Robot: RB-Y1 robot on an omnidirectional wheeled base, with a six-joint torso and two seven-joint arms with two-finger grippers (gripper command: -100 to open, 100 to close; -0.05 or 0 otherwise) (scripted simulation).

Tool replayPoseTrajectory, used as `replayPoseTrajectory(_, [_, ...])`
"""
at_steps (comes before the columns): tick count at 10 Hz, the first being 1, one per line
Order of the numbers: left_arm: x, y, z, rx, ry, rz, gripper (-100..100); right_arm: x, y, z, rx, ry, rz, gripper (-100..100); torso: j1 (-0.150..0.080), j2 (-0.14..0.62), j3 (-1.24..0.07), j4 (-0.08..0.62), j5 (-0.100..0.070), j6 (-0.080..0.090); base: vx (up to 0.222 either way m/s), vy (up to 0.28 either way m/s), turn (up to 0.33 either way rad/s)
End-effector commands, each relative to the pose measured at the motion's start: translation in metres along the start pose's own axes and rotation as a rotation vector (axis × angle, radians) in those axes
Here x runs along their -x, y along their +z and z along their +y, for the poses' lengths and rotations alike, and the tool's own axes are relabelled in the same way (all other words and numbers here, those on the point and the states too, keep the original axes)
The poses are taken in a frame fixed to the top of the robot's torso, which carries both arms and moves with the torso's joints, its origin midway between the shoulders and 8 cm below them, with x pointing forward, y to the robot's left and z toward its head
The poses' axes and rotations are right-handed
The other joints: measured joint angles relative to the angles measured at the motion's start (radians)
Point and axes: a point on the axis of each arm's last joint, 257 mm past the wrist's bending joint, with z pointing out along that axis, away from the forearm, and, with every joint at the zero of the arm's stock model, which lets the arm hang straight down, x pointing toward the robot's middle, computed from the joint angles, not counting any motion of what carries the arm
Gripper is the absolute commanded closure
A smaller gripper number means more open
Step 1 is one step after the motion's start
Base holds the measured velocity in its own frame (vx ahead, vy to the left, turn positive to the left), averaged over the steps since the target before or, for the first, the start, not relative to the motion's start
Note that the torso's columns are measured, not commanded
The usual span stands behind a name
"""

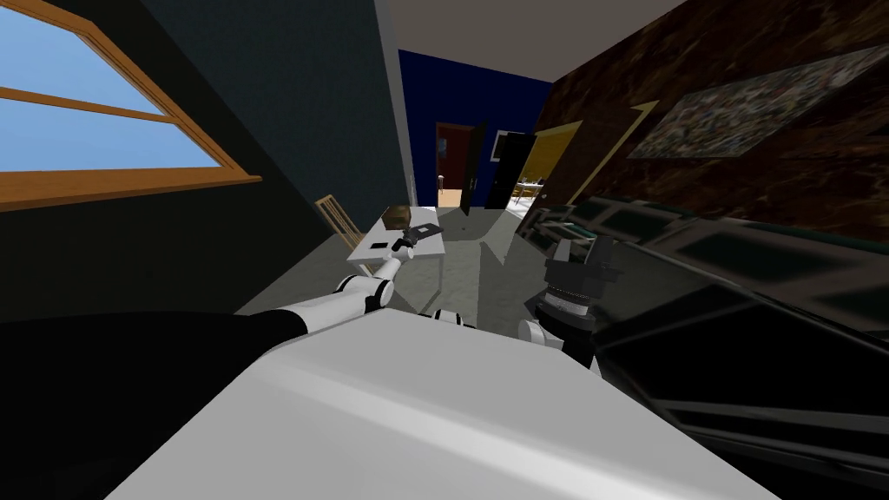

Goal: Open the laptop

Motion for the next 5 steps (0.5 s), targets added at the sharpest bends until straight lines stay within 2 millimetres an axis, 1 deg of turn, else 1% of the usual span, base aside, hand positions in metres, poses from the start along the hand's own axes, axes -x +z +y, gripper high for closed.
replayPoseTrajectory(1, [0.0002,-0.0001,0.0001,0.000,0.000,0.000,0,0.0000,0.0000,0.0000,0.000,0.000,0.000,0,0.001,0.001,0.001,0.000,0.000,0.000,0.000,0.000,0.000])
replayPoseTrajectory(5, [0.0001,-0.0001,0.0001,0.000,0.000,0.000,0,0.0000,0.0000,0.0000,0.000,0.000,0.000,0,0.002,0.003,0.002,0.001,0.000,0.000,0.000,0.000,0.000])
